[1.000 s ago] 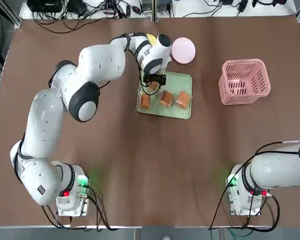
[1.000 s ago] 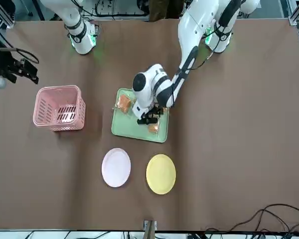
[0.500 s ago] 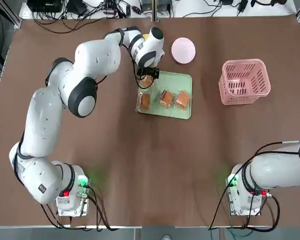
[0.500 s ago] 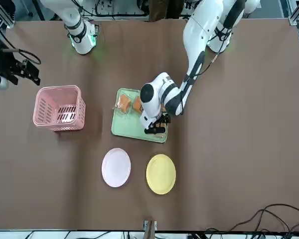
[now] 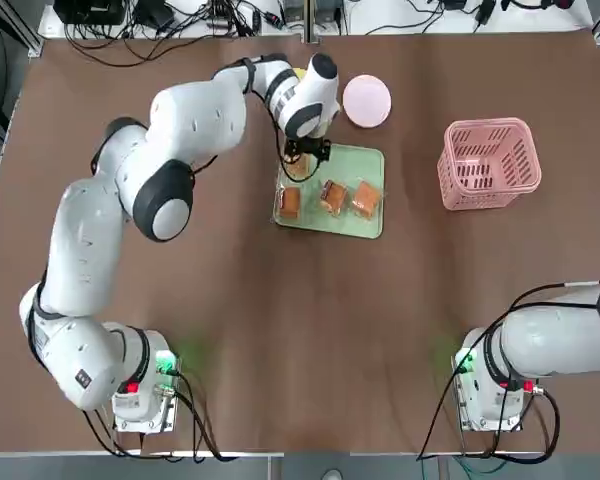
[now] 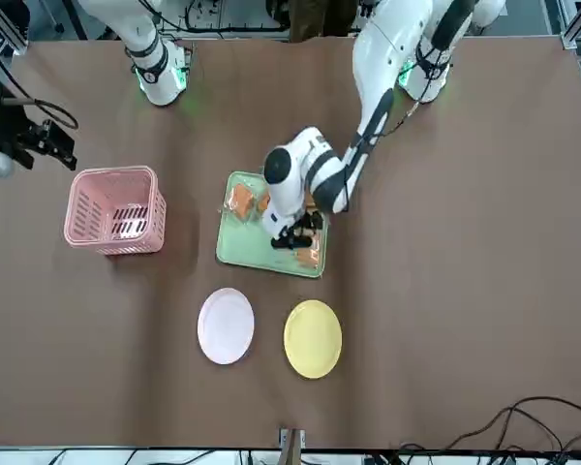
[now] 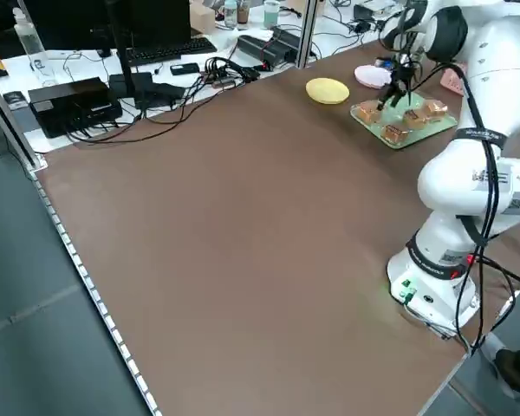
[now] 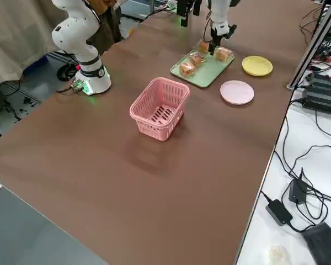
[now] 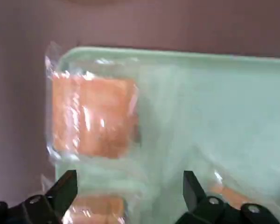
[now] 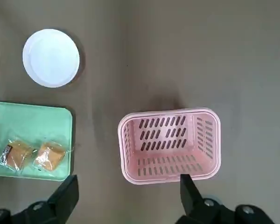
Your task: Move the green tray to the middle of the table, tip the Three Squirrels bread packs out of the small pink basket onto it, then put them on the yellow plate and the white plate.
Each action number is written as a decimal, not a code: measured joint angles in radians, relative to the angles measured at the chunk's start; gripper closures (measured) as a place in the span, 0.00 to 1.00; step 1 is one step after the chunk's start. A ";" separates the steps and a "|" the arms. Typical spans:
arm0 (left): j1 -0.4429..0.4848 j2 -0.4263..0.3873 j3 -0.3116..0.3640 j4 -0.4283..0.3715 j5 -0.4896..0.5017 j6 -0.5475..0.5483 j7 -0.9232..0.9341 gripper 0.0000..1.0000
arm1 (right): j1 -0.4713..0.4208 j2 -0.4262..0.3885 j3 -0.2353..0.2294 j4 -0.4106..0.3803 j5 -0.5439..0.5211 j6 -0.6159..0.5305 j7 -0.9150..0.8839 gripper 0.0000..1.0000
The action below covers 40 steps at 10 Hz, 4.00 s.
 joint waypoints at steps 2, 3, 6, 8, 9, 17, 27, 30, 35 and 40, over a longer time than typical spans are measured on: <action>-0.070 -0.014 -0.005 0.000 -0.057 -0.005 -0.044 0.00 | 0.000 0.000 0.000 -0.001 0.000 0.000 0.000 0.04; -0.114 -0.014 -0.007 -0.001 -0.085 -0.011 -0.070 0.00 | 0.000 0.000 0.000 -0.001 0.000 0.000 0.000 0.04; -0.251 -0.013 -0.009 -0.006 -0.135 -0.044 -0.145 0.00 | 0.000 0.000 0.000 -0.002 0.000 0.000 0.000 0.04; -0.265 -0.010 -0.005 0.006 -0.147 -0.038 -0.156 0.00 | 0.000 0.000 0.000 -0.002 0.000 0.000 0.000 0.04; -0.258 -0.004 0.001 0.028 -0.148 -0.029 -0.156 0.00 | 0.000 0.000 0.000 -0.002 0.000 0.000 0.000 0.04; -0.229 0.018 0.092 0.111 -0.155 0.003 -0.296 0.00 | -0.001 0.000 -0.001 -0.002 0.000 0.000 0.000 0.04; -0.302 0.034 0.132 0.119 -0.172 0.045 -0.344 0.00 | -0.001 0.000 -0.001 -0.002 0.000 0.000 0.000 0.04; -0.358 0.054 0.135 0.101 -0.172 0.033 -0.348 0.00 | -0.002 0.000 -0.001 -0.002 0.000 0.000 0.000 0.04; -0.345 0.110 0.146 0.104 -0.172 0.107 -0.347 0.00 | -0.002 0.000 -0.001 -0.002 0.000 0.000 0.000 0.03; -0.343 0.113 0.176 0.106 -0.172 0.142 -0.347 0.00 | -0.002 0.000 -0.001 -0.002 0.000 0.000 0.000 0.03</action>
